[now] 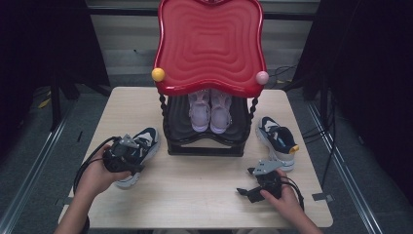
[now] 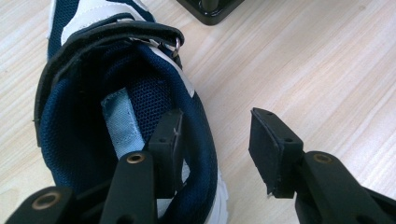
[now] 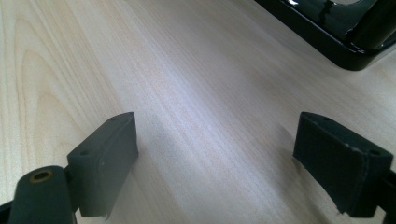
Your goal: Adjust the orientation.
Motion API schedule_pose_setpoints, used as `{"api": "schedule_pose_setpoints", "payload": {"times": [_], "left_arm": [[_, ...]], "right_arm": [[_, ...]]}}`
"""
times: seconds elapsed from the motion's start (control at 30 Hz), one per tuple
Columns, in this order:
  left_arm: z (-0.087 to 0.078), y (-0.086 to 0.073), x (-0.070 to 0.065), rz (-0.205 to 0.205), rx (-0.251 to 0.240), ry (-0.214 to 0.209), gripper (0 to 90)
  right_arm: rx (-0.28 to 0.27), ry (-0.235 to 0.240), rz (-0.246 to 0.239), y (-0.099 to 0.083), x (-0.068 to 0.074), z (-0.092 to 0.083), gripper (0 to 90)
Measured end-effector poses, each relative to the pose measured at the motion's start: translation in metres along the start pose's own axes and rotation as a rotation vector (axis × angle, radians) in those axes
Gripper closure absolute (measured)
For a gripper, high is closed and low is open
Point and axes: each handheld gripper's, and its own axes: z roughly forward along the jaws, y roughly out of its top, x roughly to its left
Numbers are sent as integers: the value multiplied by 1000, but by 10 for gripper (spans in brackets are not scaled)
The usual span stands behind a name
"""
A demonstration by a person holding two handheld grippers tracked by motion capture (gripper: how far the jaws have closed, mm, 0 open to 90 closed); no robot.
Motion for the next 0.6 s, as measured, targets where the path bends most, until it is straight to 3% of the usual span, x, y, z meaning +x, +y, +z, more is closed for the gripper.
{"api": "schedule_pose_setpoints", "payload": {"times": [0.2, 0.4, 0.5, 0.6], "left_arm": [[-1, 1, 4, -22, 13, 29, 741], [-1, 3, 7, -45, 28, 58, 772], [1, 2, 8, -91, -20, 64, 775], [5, 4, 9, -109, -50, 106, 778]], "right_arm": [[0, 0, -3, 0, 0, 0, 130], [0, 0, -2, 0, 0, 0, 129], [0, 0, -2, 0, 0, 0, 129], [-1, 0, -2, 0, 0, 0, 129]]}}
